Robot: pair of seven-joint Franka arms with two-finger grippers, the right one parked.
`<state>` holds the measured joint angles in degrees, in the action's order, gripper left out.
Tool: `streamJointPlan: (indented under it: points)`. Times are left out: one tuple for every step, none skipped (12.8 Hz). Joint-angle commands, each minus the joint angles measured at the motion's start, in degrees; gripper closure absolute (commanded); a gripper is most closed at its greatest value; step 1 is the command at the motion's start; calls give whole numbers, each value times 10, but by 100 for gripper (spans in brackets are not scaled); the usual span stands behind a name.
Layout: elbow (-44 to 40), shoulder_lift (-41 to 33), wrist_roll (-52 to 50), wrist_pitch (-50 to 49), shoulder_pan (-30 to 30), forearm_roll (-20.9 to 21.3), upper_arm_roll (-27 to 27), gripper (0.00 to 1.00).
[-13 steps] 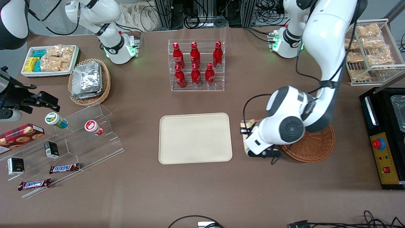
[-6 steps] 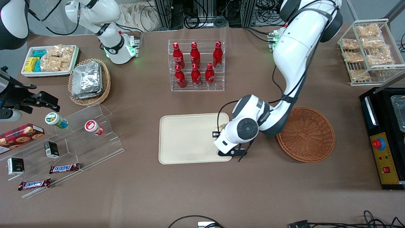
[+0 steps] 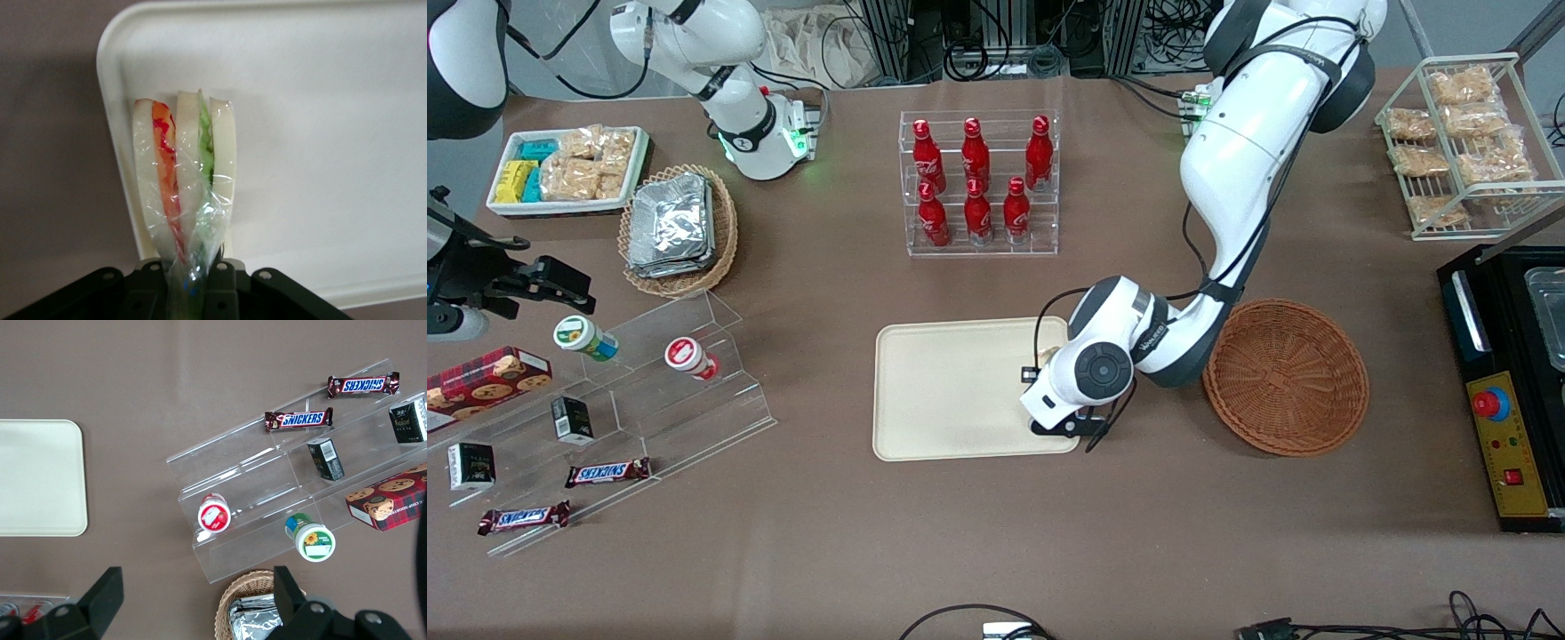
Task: Place sandwich from basket to tray
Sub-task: 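Lower the held sandwich onto the tray near its edge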
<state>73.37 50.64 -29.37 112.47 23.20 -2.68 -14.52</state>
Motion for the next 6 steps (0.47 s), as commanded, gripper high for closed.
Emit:
streamJointPlan:
  points:
    - [-12, 0, 14, -28, 3, 7, 4, 100]
    - [-12, 2, 12, -23, 4, 5, 3, 100]
    - [-13, 2, 9, -21, 4, 4, 3, 100]
    - [-13, 3, 8, -19, 4, 3, 3, 100]
    - [-14, 3, 7, -14, 4, 2, 3, 91]
    - [-13, 4, 10, -5, 4, 2, 3, 62]
